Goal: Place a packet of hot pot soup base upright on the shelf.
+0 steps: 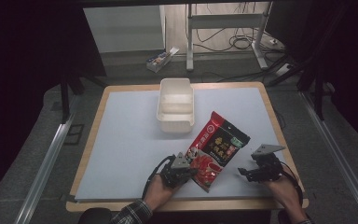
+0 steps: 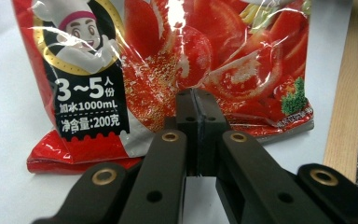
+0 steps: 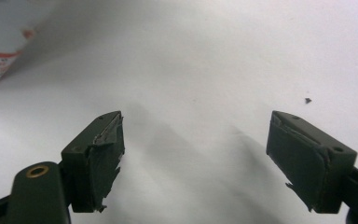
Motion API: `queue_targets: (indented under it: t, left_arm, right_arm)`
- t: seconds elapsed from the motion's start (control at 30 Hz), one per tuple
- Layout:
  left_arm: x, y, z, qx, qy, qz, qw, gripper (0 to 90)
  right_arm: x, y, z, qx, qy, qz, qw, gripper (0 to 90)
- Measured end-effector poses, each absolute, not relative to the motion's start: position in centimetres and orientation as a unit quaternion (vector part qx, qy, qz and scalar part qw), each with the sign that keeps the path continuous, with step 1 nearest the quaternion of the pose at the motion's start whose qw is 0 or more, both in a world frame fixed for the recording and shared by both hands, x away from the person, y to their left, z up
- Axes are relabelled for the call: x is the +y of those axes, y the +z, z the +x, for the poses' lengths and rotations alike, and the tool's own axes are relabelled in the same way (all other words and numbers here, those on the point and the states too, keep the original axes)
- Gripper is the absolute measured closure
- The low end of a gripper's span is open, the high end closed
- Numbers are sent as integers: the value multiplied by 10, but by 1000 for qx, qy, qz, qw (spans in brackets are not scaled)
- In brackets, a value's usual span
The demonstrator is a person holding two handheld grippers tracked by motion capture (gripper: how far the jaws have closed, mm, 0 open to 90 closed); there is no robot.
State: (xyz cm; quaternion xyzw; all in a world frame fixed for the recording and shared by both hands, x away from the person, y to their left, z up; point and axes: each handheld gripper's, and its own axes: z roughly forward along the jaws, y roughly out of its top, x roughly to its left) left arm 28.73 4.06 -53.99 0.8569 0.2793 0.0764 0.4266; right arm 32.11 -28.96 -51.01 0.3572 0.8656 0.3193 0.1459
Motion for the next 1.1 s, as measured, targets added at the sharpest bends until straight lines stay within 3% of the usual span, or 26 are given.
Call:
queue_targets:
  t: [0.4,1.1]
  left_arm:
    - [41,-540,289,275,73,858,427,900]
    - [41,-540,290,279,67,856,431,900]
  right_arm:
    - [-285,-504,317,865,339,345,131,126]
    - [-244,-454,333,834,434,333,78,43]
